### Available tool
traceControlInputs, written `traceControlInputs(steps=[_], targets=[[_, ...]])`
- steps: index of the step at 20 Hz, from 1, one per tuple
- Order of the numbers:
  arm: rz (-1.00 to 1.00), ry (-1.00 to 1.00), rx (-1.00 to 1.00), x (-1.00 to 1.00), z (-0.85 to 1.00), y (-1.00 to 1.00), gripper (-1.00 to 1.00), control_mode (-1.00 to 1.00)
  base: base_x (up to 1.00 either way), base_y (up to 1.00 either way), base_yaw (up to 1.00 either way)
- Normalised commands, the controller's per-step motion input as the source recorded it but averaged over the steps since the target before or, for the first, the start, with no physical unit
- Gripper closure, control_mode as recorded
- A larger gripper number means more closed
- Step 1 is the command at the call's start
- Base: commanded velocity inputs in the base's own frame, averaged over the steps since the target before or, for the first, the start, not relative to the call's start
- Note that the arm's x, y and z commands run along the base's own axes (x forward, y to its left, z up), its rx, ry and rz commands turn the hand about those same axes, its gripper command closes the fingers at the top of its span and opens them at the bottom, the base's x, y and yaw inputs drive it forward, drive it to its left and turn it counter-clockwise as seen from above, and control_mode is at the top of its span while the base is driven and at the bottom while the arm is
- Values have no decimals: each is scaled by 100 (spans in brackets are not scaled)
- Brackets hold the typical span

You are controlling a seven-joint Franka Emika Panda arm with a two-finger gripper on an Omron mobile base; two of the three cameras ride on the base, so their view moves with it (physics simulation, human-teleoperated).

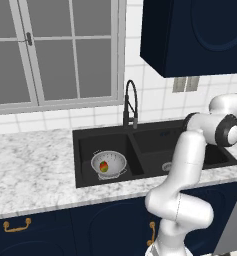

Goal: Put the colander in the sink, put the tangerine, pear, mango in the colander, and turn on the sink faucet and pour water over the colander.

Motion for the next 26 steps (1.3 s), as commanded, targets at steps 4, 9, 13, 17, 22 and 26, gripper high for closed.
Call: traceControlInputs(steps=[4, 9, 13, 17, 22, 26], targets=[[0, -29, -33, -7, -44, 0, -100, -100, 0, 0, 0], [-10, -8, -34, 1, -23, 0, -100, -100, 0, 0, 0], [-23, 0, -18, 20, -2, -24, -100, -100, 0, 0, 0], [-26, 9, -1, 13, 0, -68, -100, -100, 0, 0, 0], [-14, 11, 0, 0, 0, -78, -100, -100, 0, 0, 0], [-1, 6, 0, 0, 2, -59, -100, -100, 0, 0, 0]])
